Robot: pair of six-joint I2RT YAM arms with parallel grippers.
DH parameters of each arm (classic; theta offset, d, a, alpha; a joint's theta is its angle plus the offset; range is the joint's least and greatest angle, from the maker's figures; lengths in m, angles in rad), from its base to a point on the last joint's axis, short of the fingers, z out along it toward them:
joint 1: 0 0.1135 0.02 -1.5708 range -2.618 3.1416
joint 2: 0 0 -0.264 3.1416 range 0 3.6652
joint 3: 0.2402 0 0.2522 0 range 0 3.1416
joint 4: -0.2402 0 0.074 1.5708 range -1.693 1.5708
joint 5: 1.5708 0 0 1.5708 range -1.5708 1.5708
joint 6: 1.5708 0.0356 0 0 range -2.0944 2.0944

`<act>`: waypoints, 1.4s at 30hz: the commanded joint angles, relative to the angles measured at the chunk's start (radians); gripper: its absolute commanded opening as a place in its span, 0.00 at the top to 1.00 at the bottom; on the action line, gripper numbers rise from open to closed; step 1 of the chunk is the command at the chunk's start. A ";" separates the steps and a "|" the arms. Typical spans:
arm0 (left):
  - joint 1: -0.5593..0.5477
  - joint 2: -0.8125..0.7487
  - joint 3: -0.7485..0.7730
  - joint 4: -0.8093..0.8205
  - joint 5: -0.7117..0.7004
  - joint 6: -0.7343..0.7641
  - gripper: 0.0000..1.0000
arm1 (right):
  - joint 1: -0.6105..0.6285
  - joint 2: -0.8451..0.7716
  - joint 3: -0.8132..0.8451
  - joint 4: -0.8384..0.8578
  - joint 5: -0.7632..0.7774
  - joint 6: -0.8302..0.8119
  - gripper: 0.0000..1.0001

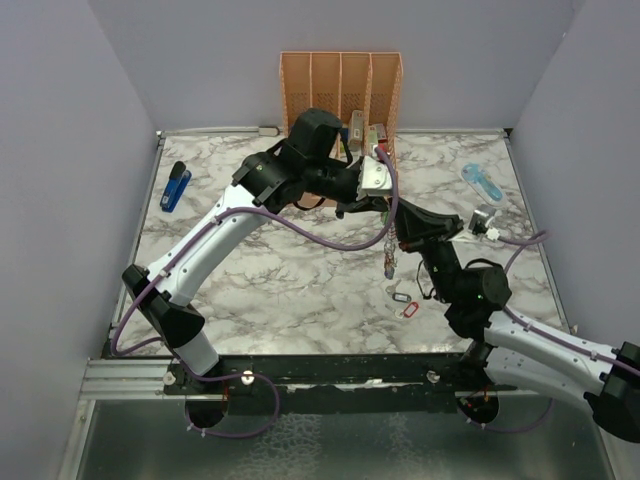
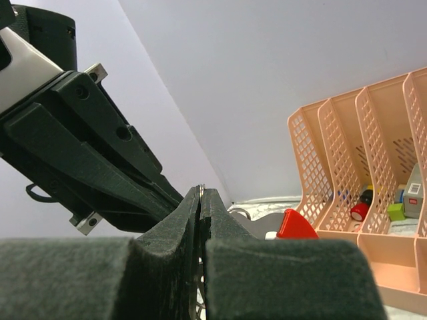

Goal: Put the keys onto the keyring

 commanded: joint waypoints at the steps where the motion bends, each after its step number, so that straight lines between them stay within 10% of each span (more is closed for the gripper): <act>1: -0.030 -0.007 -0.001 0.000 -0.003 -0.008 1.00 | 0.004 0.021 0.038 -0.001 0.016 0.006 0.99; 36: -0.043 -0.014 0.024 -0.008 -0.169 0.053 1.00 | 0.004 -0.112 0.146 -0.456 -0.003 0.145 0.98; 42: -0.042 -0.016 0.023 -0.014 -0.205 0.093 1.00 | 0.002 -0.215 0.150 -0.621 0.044 0.158 0.73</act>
